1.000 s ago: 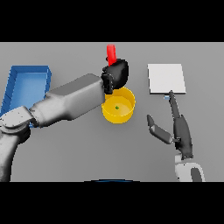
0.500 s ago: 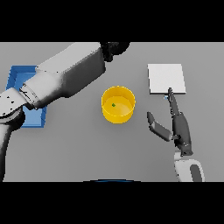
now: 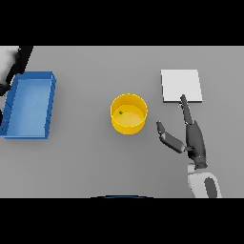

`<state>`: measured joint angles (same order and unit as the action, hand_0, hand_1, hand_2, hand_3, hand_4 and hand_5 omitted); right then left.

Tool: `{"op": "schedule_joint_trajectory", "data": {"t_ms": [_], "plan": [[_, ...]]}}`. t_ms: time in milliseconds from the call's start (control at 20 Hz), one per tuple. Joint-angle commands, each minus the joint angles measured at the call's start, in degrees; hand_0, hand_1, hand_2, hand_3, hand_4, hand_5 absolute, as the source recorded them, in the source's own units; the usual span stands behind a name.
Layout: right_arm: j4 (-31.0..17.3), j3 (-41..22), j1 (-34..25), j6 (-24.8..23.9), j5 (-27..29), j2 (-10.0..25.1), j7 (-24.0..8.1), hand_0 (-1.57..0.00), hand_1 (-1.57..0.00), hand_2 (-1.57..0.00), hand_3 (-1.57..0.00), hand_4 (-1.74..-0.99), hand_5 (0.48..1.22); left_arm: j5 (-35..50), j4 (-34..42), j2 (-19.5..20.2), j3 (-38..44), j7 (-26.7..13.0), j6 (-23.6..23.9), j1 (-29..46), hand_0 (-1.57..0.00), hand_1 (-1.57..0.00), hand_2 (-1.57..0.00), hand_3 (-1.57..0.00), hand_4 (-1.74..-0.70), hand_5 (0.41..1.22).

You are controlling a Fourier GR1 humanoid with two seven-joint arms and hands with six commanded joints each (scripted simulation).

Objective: Pick up the red beaker and tilt it to pour out 1 green nut into yellow bowl. Pick up the yellow bowl and place it on the metallic measuring scale.

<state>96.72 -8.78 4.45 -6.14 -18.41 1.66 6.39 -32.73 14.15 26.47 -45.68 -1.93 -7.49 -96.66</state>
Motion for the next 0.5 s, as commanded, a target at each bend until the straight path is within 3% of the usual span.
{"op": "schedule_joint_trajectory", "data": {"t_ms": [0, 150, 300, 450], "plan": [[0.42, 0.18, -0.21, 0.78, 1.45, -0.2, 0.46, 0.0, 0.0, 0.0, 0.0, -1.129, 0.625, 3.07, -1.51, 1.46, 2.42, -0.46, 1.34, 0.83, -1.57, -1.57, -1.57, -1.39, -1.74, 1.221], [0.19, 0.56, -0.36, 2.97, 4.84, -0.54, 1.72, 0.0, 0.0, 0.0, 0.0, -1.083, 0.625, 13.07, -5.0, 5.55, 9.0, -1.67, 4.8, 5.01, -1.57, -1.57, -1.57, -1.48, -1.74, 1.221], [0.39, 0.7, -0.28, 4.18, 5.72, 0.27, 1.52, 0.0, 0.0, 0.0, 0.0, -1.106, 0.642, 20.95, -5.96, 8.68, 12.76, -3.71, 9.23, 11.33, -1.57, -1.57, -1.57, -1.52, -1.74, 1.221], [0.04, 0.31, 0.03, 4.94, 6.05, 0.29, 2.62, 0.0, 0.0, 0.0, 0.0, -1.148, 0.663, 27.46, -5.8, 10.3, 15.21, -10.13, 13.31, 17.1, -1.57, -1.57, -1.57, -1.55, -1.74, 1.221]]}}
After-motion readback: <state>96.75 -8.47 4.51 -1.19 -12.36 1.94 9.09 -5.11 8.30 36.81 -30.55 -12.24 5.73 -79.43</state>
